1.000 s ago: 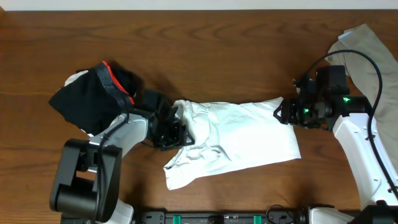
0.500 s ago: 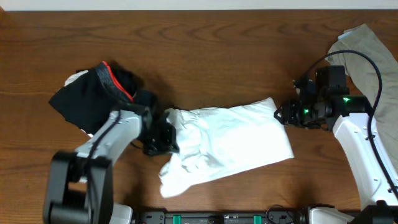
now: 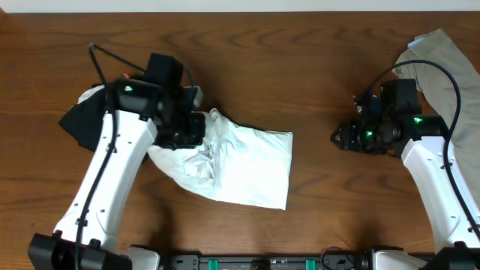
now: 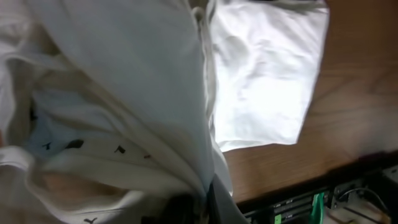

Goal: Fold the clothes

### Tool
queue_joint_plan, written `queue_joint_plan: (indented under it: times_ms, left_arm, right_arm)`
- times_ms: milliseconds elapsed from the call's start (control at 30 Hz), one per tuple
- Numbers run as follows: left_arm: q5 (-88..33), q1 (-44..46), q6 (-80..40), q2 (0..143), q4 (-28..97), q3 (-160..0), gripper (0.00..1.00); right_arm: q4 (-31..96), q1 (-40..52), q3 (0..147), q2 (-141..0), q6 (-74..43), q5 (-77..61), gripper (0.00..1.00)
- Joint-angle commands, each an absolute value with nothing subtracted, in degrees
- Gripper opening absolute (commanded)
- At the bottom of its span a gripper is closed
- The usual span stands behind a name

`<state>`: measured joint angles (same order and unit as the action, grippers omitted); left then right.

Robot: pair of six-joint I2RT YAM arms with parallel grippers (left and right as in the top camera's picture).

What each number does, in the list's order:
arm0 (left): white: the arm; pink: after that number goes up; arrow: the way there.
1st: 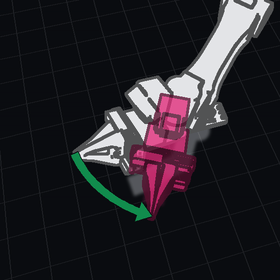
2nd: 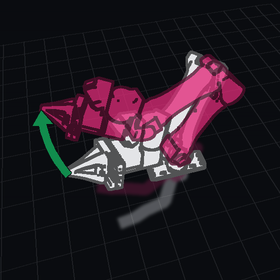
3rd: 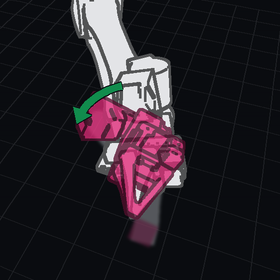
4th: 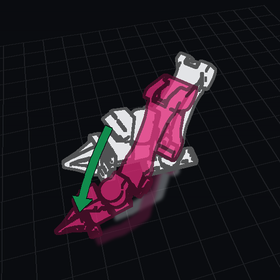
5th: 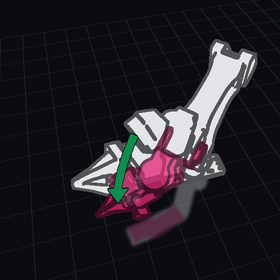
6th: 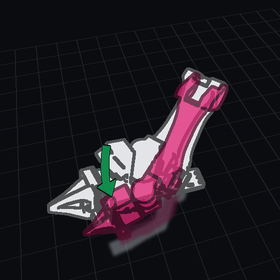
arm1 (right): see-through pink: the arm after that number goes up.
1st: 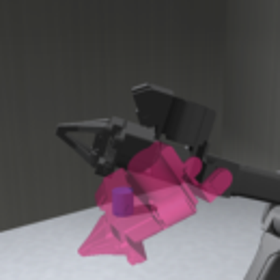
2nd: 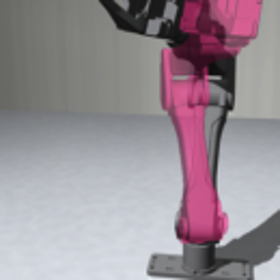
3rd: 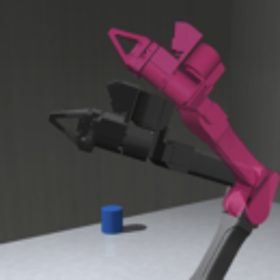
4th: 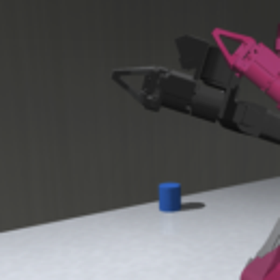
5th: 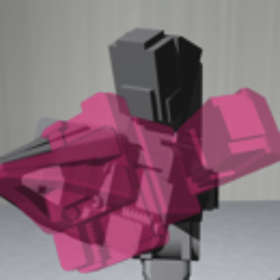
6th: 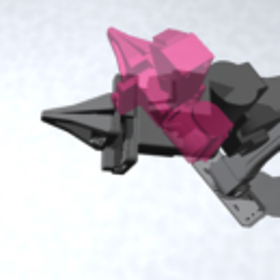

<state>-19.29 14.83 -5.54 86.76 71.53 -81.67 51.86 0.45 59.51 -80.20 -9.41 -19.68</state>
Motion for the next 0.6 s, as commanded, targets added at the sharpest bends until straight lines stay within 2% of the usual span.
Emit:
queue_joint_plan:
  times_ms: [0,300,567]
  left_arm:
    - [-18.3,19.9,-8.4,87.0,71.0,-82.8,0.06]
    - [-15.7,35.7,-18.2,95.8,63.6,-82.8,0.06]
    - [-15.8,43.4,-23.1,103.9,55.0,-82.8,0.06]
  right_arm:
    - [51.9,0.1,60.0,-80.1,-8.5,-19.9,0.46]
    - [52.1,0.1,60.0,-80.1,-8.5,-19.9,0.46]
    - [52.1,0.1,60.0,-80.1,-8.5,-19.9,0.47]
